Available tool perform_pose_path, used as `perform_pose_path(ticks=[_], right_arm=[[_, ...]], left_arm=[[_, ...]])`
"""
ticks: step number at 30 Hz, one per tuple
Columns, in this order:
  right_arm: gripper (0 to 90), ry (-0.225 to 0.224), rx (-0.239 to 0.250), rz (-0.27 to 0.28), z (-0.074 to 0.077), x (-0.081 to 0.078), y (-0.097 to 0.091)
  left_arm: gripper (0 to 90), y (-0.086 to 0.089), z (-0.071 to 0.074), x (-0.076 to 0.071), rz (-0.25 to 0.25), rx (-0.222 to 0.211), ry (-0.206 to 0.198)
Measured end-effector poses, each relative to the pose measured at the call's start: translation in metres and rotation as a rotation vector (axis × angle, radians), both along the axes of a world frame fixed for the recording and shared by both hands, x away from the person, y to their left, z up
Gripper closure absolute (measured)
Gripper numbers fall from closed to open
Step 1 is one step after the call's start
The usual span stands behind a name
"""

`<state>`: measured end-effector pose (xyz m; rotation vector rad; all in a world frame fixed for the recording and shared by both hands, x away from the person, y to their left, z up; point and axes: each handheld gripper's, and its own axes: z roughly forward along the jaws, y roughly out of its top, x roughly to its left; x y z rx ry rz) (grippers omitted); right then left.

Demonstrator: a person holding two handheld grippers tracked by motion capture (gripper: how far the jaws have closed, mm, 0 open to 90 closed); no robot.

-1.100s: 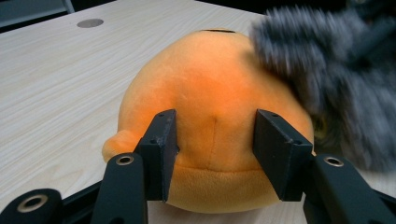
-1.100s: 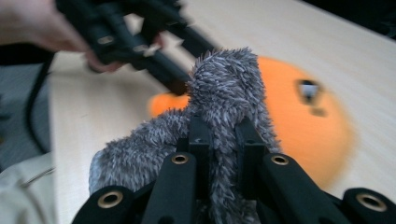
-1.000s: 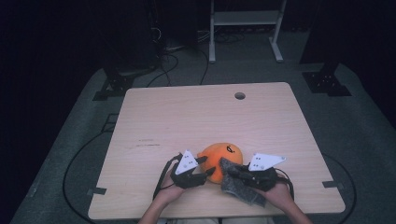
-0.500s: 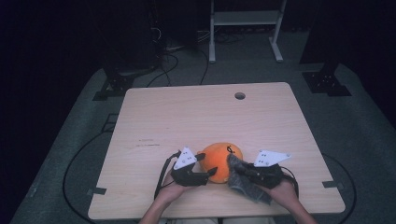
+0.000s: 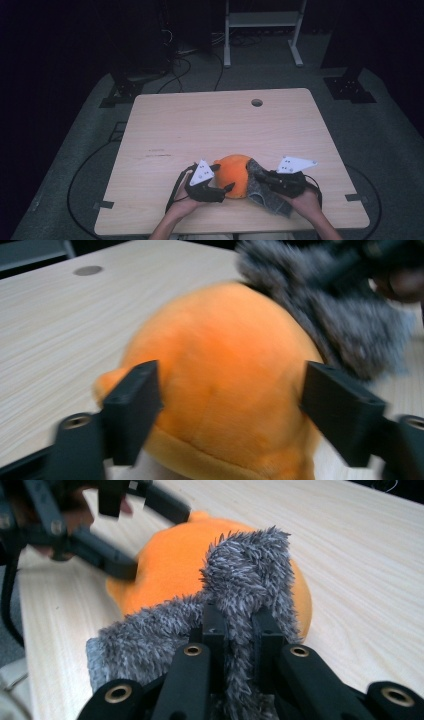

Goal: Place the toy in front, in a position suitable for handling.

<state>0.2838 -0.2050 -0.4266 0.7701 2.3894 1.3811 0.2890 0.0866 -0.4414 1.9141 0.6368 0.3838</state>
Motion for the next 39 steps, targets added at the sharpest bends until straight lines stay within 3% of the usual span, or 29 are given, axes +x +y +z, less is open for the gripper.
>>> perform_pose_path(ticks=[1, 2, 3, 4, 5, 8, 9, 10, 11, 12, 13, 15, 17, 21, 23, 25, 28, 31, 33, 34, 35, 39], right_arm=[[80.0, 0.003, -0.005, 0.005, -0.001, -0.001, -0.001], [80.0, 0.016, -0.015, 0.011, -0.003, -0.003, -0.005], [80.0, 0.016, -0.015, 0.011, -0.003, -0.003, -0.005], [80.0, 0.021, -0.014, 0.018, -0.003, -0.003, -0.007], [80.0, 0.025, -0.02, 0.022, -0.003, -0.003, -0.01], [80.0, -0.017, -0.037, 0.017, 0.006, -0.007, -0.008], [80.0, -0.042, -0.016, 0.045, 0.012, -0.01, -0.005], [80.0, -0.065, 0.018, 0.084, 0.021, -0.016, 0.002], [80.0, -0.082, 0.019, 0.119, 0.026, -0.02, 0.01], [80.0, -0.094, 0.001, 0.14, 0.029, -0.022, 0.016], [80.0, -0.105, -0.042, 0.157, 0.031, -0.024, 0.026], [80.0, -0.1, -0.1, 0.161, 0.027, -0.022, 0.034], [80.1, -0.077, -0.079, 0.163, 0.021, -0.019, 0.029], [80.1, -0.052, -0.071, 0.082, 0.02, -0.01, 0.002], [80.1, 0.008, -0.039, 0.057, 0.015, 0.0, -0.014], [80.1, 0.042, -0.014, 0.048, 0.009, 0.003, -0.022], [80.1, 0.02, -0.038, 0.067, 0.008, -0.001, -0.018], [80.3, 0.014, -0.042, 0.097, 0.008, -0.005, -0.011], [80.3, 0.004, -0.052, 0.101, 0.007, -0.007, -0.007], [80.3, -0.003, -0.059, 0.098, 0.008, -0.008, -0.006], [80.3, -0.003, -0.059, 0.098, 0.008, -0.008, -0.006], [80.4, -0.02, -0.051, 0.09, 0.01, -0.009, -0.006]], left_arm=[[15.2, 0.001, 0.0, 0.001, 0.013, -0.005, 0.008], [11.5, 0.002, -0.004, 0.004, 0.028, -0.017, 0.064], [11.8, 0.002, -0.004, 0.004, 0.028, -0.017, 0.064], [11.8, 0.001, -0.008, 0.008, 0.009, -0.047, 0.152], [13.2, -0.001, -0.01, 0.008, -0.001, -0.05, 0.162], [22.9, -0.005, -0.008, 0.004, -0.021, -0.025, 0.097], [25.7, -0.008, -0.005, 0.001, -0.034, -0.005, 0.063], [27.8, -0.012, -0.004, -0.003, -0.051, 0.019, 0.022], [29.7, -0.015, -0.003, -0.007, -0.069, 0.043, -0.021], [31.4, -0.02, -0.002, -0.013, -0.097, 0.089, -0.088], [32.4, -0.023, -0.001, -0.017, -0.109, 0.123, -0.129], [33.3, -0.024, -0.001, -0.02, -0.118, 0.157, -0.143], [34.2, -0.023, -0.002, -0.019, -0.118, 0.14, -0.137], [34.1, -0.02, -0.003, -0.016, -0.114, 0.123, -0.116], [32.9, -0.018, -0.004, -0.014, -0.122, 0.101, -0.099], [27.6, -0.015, -0.002, -0.011, -0.136, 0.039, -0.05], [18.7, -0.013, 0.0, -0.004, -0.121, -0.039, 0.057], [15.9, -0.015, -0.003, 0.0, -0.066, -0.03, 0.107], [18.0, -0.015, -0.006, 0.002, -0.052, -0.047, 0.135], [24.6, -0.015, -0.006, 0.0, -0.046, -0.021, 0.088], [31.9, -0.015, -0.006, 0.0, -0.046, -0.021, 0.088], [38.6, -0.019, 0.001, -0.007, -0.037, 0.056, -0.046]])
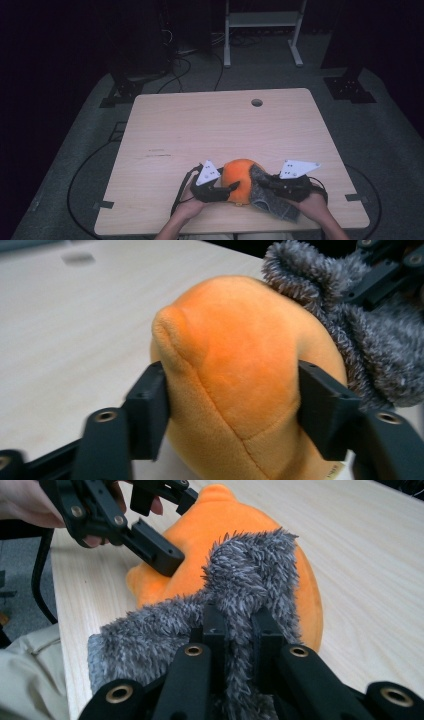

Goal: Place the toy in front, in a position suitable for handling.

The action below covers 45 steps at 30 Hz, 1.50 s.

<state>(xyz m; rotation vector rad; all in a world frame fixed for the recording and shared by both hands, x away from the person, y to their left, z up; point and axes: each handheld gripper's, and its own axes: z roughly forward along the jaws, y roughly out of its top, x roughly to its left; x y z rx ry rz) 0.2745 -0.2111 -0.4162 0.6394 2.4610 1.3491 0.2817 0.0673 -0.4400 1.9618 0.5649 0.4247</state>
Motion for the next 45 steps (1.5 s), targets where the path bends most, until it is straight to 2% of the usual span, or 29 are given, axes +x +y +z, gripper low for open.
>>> perform_pose_path(ticks=[1, 2, 3, 4, 6, 7, 8, 9, 11, 12, 13, 14, 15, 18, 20, 21, 22, 24, 25, 26, 28, 29, 32, 35, 38, 39, 41, 43, 45], right_arm=[[80.3, -0.044, 0.021, -0.01, 0.004, -0.003, 0.0], [80.3, -0.044, 0.021, -0.01, 0.004, -0.003, 0.0], [80.3, -0.05, 0.049, -0.005, 0.006, -0.004, 0.001], [80.4, -0.056, 0.066, -0.002, 0.008, -0.005, 0.003], [80.3, -0.068, 0.063, 0.0, 0.01, -0.004, 0.009], [80.4, -0.064, 0.055, -0.003, 0.008, -0.003, 0.012], [80.4, -0.05, 0.052, 0.01, 0.005, -0.002, 0.014], [80.4, -0.05, 0.052, 0.01, 0.005, -0.002, 0.014], [80.3, -0.063, 0.027, 0.037, 0.006, -0.007, 0.019], [80.3, -0.063, 0.027, 0.037, 0.006, -0.007, 0.019], [80.3, -0.067, 0.022, 0.039, 0.005, -0.009, 0.02], [80.3, -0.07, 0.018, 0.027, 0.004, -0.008, 0.018], [80.3, -0.057, 0.028, 0.016, 0.003, -0.006, 0.015], [80.3, -0.032, 0.038, -0.013, -0.002, 0.001, 0.005], [80.3, -0.008, 0.029, -0.052, -0.008, 0.008, -0.007], [80.3, 0.022, 0.02, -0.09, -0.011, 0.012, -0.016], [80.3, 0.031, 0.022, -0.101, -0.011, 0.013, -0.02], [80.3, 0.028, 0.027, -0.102, -0.011, 0.012, -0.021], [80.3, 0.027, 0.061, -0.085, -0.008, 0.009, -0.019], [80.3, 0.027, 0.061, -0.085, -0.008, 0.009, -0.019], [80.0, 0.025, 0.095, -0.041, -0.005, 0.007, -0.013], [80.0, 0.026, 0.091, -0.02, -0.006, 0.006, -0.008], [80.0, 0.049, 0.091, -0.019, -0.009, 0.009, -0.01], [80.0, 0.087, 0.063, -0.057, -0.017, 0.016, -0.021], [80.0, 0.077, 0.05, -0.089, -0.016, 0.017, -0.024], [80.0, 0.075, 0.106, -0.075, -0.011, 0.016, -0.025], [80.0, 0.07, 0.115, -0.059, -0.009, 0.014, -0.023], [79.9, 0.075, 0.102, -0.033, -0.01, 0.013, -0.02], [79.8, 0.094, 0.069, -0.036, -0.016, 0.015, -0.019]], left_arm=[[39.9, 0.0, 0.002, -0.001, -0.01, 0.015, -0.035], [39.9, -0.001, 0.003, -0.004, -0.019, 0.045, -0.077], [40.0, -0.002, 0.004, -0.005, -0.035, 0.073, -0.109], [40.0, -0.002, 0.003, -0.007, -0.052, 0.079, -0.122], [36.0, -0.003, 0.002, -0.009, -0.071, 0.085, -0.137], [36.0, -0.002, 0.002, -0.009, -0.074, 0.075, -0.121], [23.6, 0.0, 0.001, -0.006, -0.069, 0.051, -0.089], [23.6, 0.002, 0.001, -0.003, -0.057, 0.014, -0.043], [13.7, 0.004, 0.002, 0.003, -0.033, -0.072, 0.064], [13.7, 0.003, 0.002, 0.005, -0.028, -0.078, 0.097], [15.6, 0.003, 0.001, 0.005, -0.025, -0.058, 0.091], [25.8, 0.002, 0.0, 0.003, -0.023, -0.048, 0.066], [28.5, 0.003, -0.002, 0.002, -0.012, -0.035, 0.05], [30.9, 0.006, -0.004, 0.002, -0.012, -0.019, 0.044], [31.0, 0.01, -0.006, 0.005, -0.016, -0.027, 0.057], [31.2, 0.013, -0.008, 0.006, -0.015, -0.023, 0.062], [31.2, 0.013, -0.008, 0.006, -0.015, -0.023, 0.062], [31.2, 0.016, -0.009, 0.005, -0.017, -0.017, 0.062], [30.8, 0.02, -0.011, 0.005, -0.014, -0.014, 0.07], [29.4, 0.02, -0.011, 0.005, -0.014, -0.014, 0.07], [27.9, 0.025, -0.011, 0.007, -0.003, -0.014, 0.082], [27.7, 0.029, -0.012, 0.007, -0.013, -0.016, 0.084], [28.0, 0.029, -0.013, 0.006, -0.021, -0.012, 0.077], [28.0, 0.028, -0.013, 0.006, -0.024, -0.009, 0.071], [28.0, 0.03, -0.014, 0.007, -0.028, -0.008, 0.08], [27.9, 0.032, -0.015, 0.007, -0.024, -0.013, 0.086], [27.9, 0.032, -0.015, 0.007, -0.024, -0.011, 0.087], [27.6, 0.033, -0.015, 0.007, -0.03, -0.006, 0.082], [26.8, 0.034, -0.015, 0.007, -0.035, -0.003, 0.082]])
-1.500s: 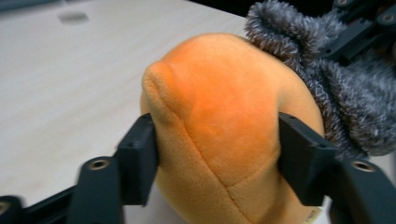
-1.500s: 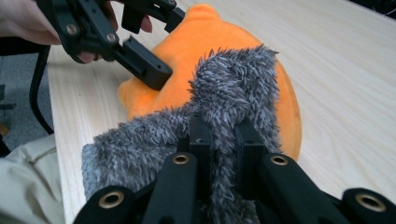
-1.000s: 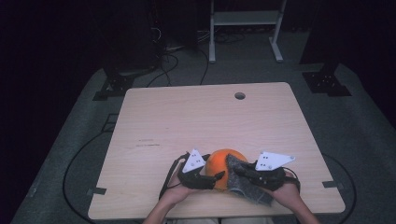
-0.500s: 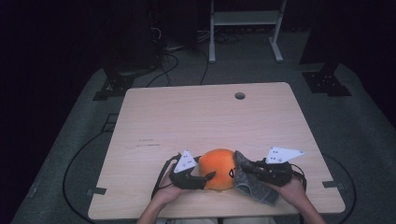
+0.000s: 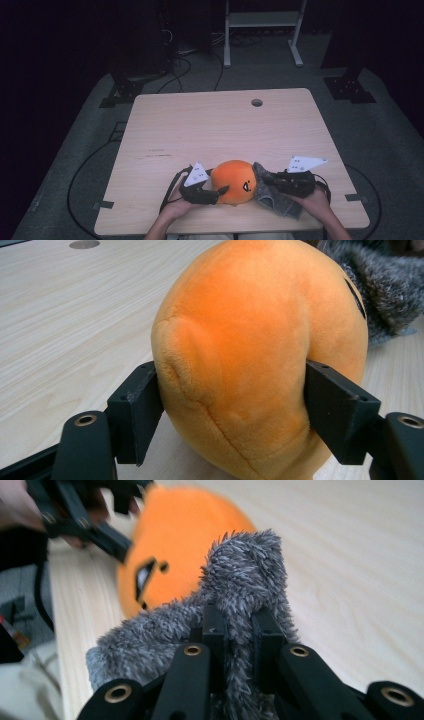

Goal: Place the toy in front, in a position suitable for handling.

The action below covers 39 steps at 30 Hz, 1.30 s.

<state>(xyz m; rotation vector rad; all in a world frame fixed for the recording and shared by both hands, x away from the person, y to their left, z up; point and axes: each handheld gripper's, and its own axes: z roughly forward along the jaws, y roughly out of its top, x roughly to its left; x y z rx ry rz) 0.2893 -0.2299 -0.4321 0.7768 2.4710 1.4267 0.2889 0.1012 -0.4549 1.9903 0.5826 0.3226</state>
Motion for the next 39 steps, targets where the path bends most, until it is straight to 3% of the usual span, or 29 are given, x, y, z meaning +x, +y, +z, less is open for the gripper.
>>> perform_pose_path(ticks=[4, 6, 9, 11, 12, 13, 15, 16, 17, 19, 20, 21, 24, 25, 27, 29, 30, 31, 32, 35, 36, 37, 39], right_arm=[[79.9, 0.042, -0.02, -0.058, -0.004, 0.002, -0.009], [79.9, 0.028, 0.06, -0.025, 0.005, 0.001, -0.009], [79.8, -0.012, 0.092, 0.02, 0.014, -0.003, 0.002], [79.9, -0.007, 0.063, 0.039, 0.013, -0.004, 0.01], [79.9, -0.009, 0.038, 0.041, 0.01, -0.003, 0.013], [79.9, -0.009, 0.038, 0.041, 0.01, -0.003, 0.013], [80.0, -0.005, 0.028, 0.043, 0.006, -0.004, 0.013], [79.9, -0.005, 0.026, 0.043, 0.006, -0.005, 0.012], [80.0, -0.012, 0.017, 0.038, 0.007, -0.006, 0.01], [80.0, -0.008, 0.015, 0.032, 0.007, -0.006, 0.009], [80.1, -0.01, 0.03, 0.019, 0.008, -0.005, 0.008], [80.1, -0.01, 0.03, 0.019, 0.008, -0.005, 0.008], [80.1, -0.012, 0.029, 0.013, 0.008, -0.005, 0.012], [80.1, -0.009, 0.02, 0.026, 0.006, -0.005, 0.015], [80.2, -0.019, 0.0, 0.039, 0.007, -0.007, 0.02], [80.2, -0.061, 0.054, 0.045, 0.017, -0.011, 0.025], [80.2, -0.061, 0.054, 0.045, 0.017, -0.011, 0.025], [80.1, -0.075, 0.079, 0.049, 0.022, -0.011, 0.028], [80.0, -0.122, 0.052, 0.042, 0.029, -0.012, 0.035], [80.1, -0.128, 0.015, 0.025, 0.028, -0.01, 0.037], [80.1, -0.097, 0.022, 0.017, 0.022, -0.008, 0.031], [80.1, -0.097, 0.022, 0.017, 0.022, -0.008, 0.031], [80.2, -0.071, 0.025, 0.024, 0.017, -0.007, 0.024]], left_arm=[[26.8, 0.0, 0.0, 0.0, -0.001, 0.0, 0.003], [26.9, -0.002, 0.0, -0.001, -0.006, 0.007, -0.003], [27.1, -0.004, 0.001, -0.002, -0.012, 0.011, -0.012], [27.0, -0.003, 0.002, -0.002, -0.028, 0.002, 0.0], [25.7, -0.003, 0.003, -0.001, -0.031, -0.027, 0.027], [22.4, -0.003, 0.003, -0.001, -0.031, -0.027, 0.027], [19.9, -0.004, 0.005, 0.003, -0.008, -0.097, 0.122], [19.9, -0.005, 0.006, 0.005, 0.005, -0.116, 0.15], [23.7, -0.007, 0.006, 0.005, 0.015, -0.116, 0.15], [28.0, -0.013, 0.007, 0.004, 0.04, -0.101, 0.105], [36.6, -0.019, 0.012, 0.0, 0.065, -0.071, 0.006], [38.1, -0.019, 0.012, 0.0, 0.065, -0.071, 0.006], [38.4, -0.026, 0.016, -0.007, 0.08, -0.008, -0.172], [37.8, -0.026, 0.017, -0.008, 0.062, 0.006, -0.19], [36.5, -0.025, 0.015, -0.009, 0.038, 0.015, -0.188], [37.7, -0.023, 0.012, -0.012, 0.019, 0.026, -0.211], [37.7, -0.024, 0.012, -0.014, 0.004, 0.036, -0.223], [37.9, -0.026, 0.011, -0.017, -0.017, 0.047, -0.244], [37.8, -0.031, 0.012, -0.023, -0.037, 0.082, -0.287], [37.7, -0.032, 0.013, -0.025, -0.047, 0.111, -0.309], [35.8, -0.028, 0.013, -0.022, -0.058, 0.062, -0.263], [31.7, -0.028, 0.013, -0.022, -0.058, 0.062, -0.263], [27.1, -0.024, 0.015, -0.014, -0.008, -0.055, -0.143]])
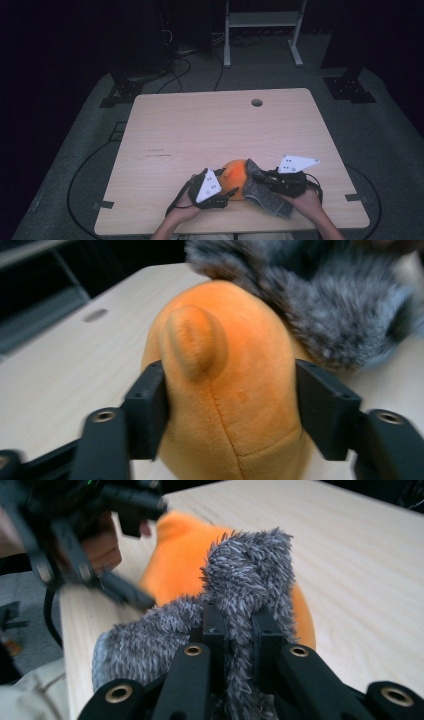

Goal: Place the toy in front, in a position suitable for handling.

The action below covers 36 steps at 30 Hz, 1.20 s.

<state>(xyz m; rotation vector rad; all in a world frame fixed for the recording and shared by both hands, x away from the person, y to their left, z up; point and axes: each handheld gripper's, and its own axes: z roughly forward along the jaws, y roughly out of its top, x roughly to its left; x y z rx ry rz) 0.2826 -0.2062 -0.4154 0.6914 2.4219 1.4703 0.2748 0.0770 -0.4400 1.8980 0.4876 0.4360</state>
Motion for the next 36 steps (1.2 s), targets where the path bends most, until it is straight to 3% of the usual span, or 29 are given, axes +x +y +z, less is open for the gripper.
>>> perform_pose_path(ticks=[2, 3, 4, 6, 8, 9, 10, 11, 12, 14, 16, 17, 19, 21, 26, 28, 29, 30, 31, 34, 36], right_arm=[[80.1, 0.009, -0.032, -0.007, -0.003, -0.002, -0.002], [80.1, -0.005, -0.035, -0.015, 0.0, -0.003, 0.0], [80.1, -0.005, -0.035, -0.015, 0.0, -0.003, 0.0], [80.2, -0.047, -0.041, -0.01, 0.01, -0.006, 0.004], [80.2, -0.073, -0.021, 0.033, 0.021, -0.009, 0.009], [80.2, -0.092, -0.036, 0.071, 0.029, -0.014, 0.019], [80.2, -0.092, -0.036, 0.071, 0.029, -0.014, 0.019], [80.2, -0.1, -0.066, 0.097, 0.033, -0.019, 0.028], [80.2, -0.1, -0.066, 0.097, 0.033, -0.019, 0.028], [80.2, -0.107, -0.089, 0.1, 0.029, -0.02, 0.029], [80.2, -0.078, -0.062, 0.081, 0.024, -0.014, 0.021], [80.2, -0.048, -0.058, 0.031, 0.017, -0.006, 0.009], [80.3, -0.023, -0.049, 0.008, 0.013, -0.001, 0.002], [80.3, 0.018, -0.028, -0.023, 0.004, 0.005, -0.008], [80.5, 0.0, -0.045, -0.025, 0.008, 0.003, -0.001], [80.5, -0.024, -0.039, -0.001, 0.014, -0.002, 0.006], [80.4, -0.05, -0.027, 0.049, 0.021, -0.009, 0.017], [80.4, -0.05, -0.027, 0.049, 0.021, -0.009, 0.017], [80.4, -0.087, -0.051, 0.073, 0.024, -0.015, 0.028], [80.4, -0.087, -0.051, 0.067, 0.019, -0.013, 0.027], [80.4, -0.053, -0.045, 0.032, 0.011, -0.004, 0.016]], left_arm=[[23.1, 0.001, 0.001, 0.007, 0.05, -0.092, 0.104], [29.1, -0.002, 0.0, 0.007, 0.072, -0.065, 0.086], [32.0, -0.002, 0.0, 0.007, 0.072, -0.065, 0.086], [34.1, -0.005, -0.001, 0.003, 0.047, -0.033, 0.039], [36.1, -0.008, 0.0, -0.002, 0.013, 0.013, -0.023], [37.1, -0.013, 0.0, -0.01, -0.043, 0.062, -0.102], [37.3, -0.013, 0.0, -0.01, -0.043, 0.062, -0.102], [37.3, -0.015, 0.0, -0.014, -0.068, 0.077, -0.136], [37.3, -0.016, -0.001, -0.017, -0.078, 0.088, -0.162], [39.0, -0.012, -0.001, -0.018, -0.082, 0.088, -0.157], [39.4, -0.006, -0.002, -0.014, -0.085, 0.078, -0.134], [39.5, -0.003, -0.002, -0.012, -0.087, 0.072, -0.118], [39.5, 0.001, -0.003, -0.008, -0.087, 0.061, -0.089], [38.6, 0.001, -0.005, -0.007, -0.073, 0.054, -0.086], [38.2, 0.0, -0.004, -0.008, -0.068, 0.061, -0.085], [38.3, -0.001, -0.004, -0.009, -0.08, 0.064, -0.091], [38.2, -0.004, -0.004, -0.012, -0.097, 0.075, -0.106], [38.1, -0.004, -0.004, -0.012, -0.097, 0.075, -0.106], [37.9, -0.004, -0.003, -0.013, -0.094, 0.108, -0.106], [38.4, -0.002, -0.004, -0.012, -0.077, 0.118, -0.096], [38.4, 0.001, -0.006, -0.009, -0.069, 0.109, -0.078]])
